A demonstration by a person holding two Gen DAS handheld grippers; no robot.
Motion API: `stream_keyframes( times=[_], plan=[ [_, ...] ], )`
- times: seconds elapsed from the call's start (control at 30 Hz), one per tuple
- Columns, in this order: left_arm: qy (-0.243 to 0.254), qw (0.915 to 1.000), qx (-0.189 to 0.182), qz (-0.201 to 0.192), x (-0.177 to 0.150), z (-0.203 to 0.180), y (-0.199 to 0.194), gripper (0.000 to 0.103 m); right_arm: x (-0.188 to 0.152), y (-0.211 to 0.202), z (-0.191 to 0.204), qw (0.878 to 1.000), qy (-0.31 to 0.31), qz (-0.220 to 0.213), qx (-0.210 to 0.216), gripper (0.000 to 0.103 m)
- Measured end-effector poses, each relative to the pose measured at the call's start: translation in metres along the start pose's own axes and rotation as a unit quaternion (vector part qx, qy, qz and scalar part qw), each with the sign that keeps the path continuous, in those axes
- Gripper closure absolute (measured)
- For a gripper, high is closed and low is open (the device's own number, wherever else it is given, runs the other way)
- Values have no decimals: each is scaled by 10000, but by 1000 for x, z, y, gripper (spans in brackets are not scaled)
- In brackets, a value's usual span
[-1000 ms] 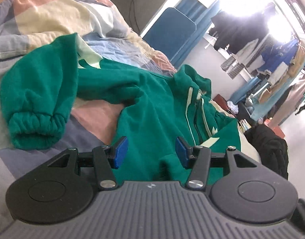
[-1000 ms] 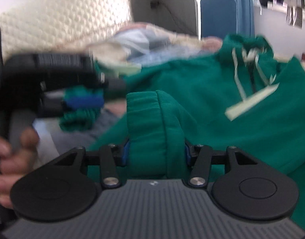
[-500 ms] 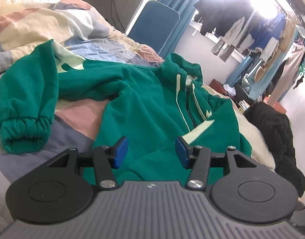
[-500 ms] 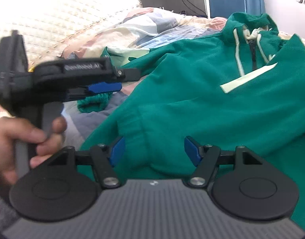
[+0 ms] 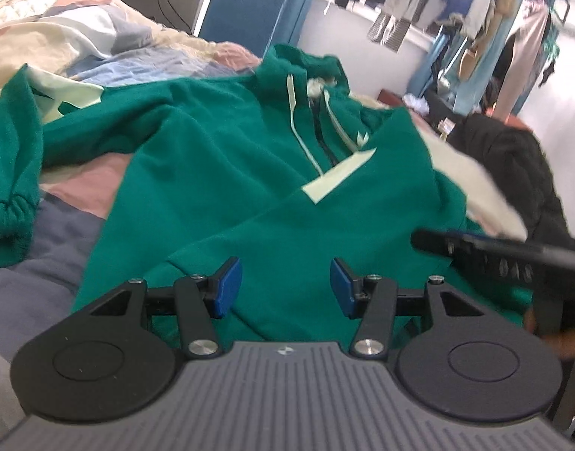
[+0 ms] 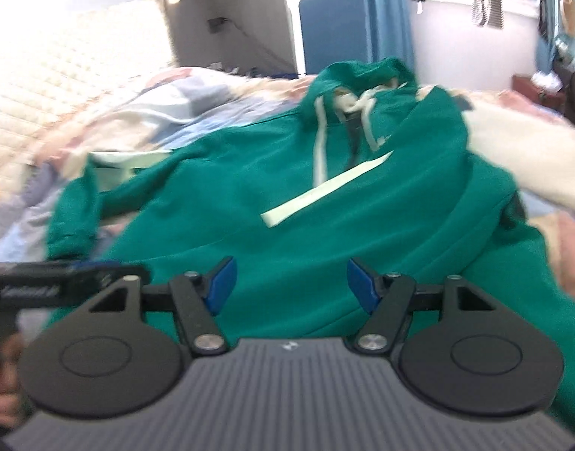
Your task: Fold large clothes
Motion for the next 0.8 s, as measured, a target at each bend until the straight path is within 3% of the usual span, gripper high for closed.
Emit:
stream_keyframes(
  times=[0.07, 0.17, 0.3, 0.4, 0.67, 0.8],
  plan=[
    [68, 9999, 65, 107, -3, -1, 9, 45, -1, 11, -9, 9999, 77, 67, -4, 53],
    [120, 9994, 165, 272, -6, -2, 20, 45, -5, 27, -15, 9992, -202, 138, -304, 61],
    [184, 9980, 303, 515, -10, -1, 36, 46, -16, 53, -30, 9973, -159, 550, -456, 65],
    [187, 9980, 317, 513, -8, -1, 39, 46, -19, 60, -36, 9973, 2, 619, -405, 65],
    [-31, 9994, 353, -4, 4, 12, 9, 45, -23, 53, -27, 9969, -109, 535, -561, 65],
    [-289, 9966, 668, -385, 16, 34, -13, 45, -25, 45, -19, 9964, -244, 509, -628, 65]
  ],
)
Point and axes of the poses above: each gripper's, at about its wrist camera, not at the fingertips, and y roughly the way its jaws point, z to its left, x to its top, the point moved 1 cm from there along y, roughly the way its jaws point
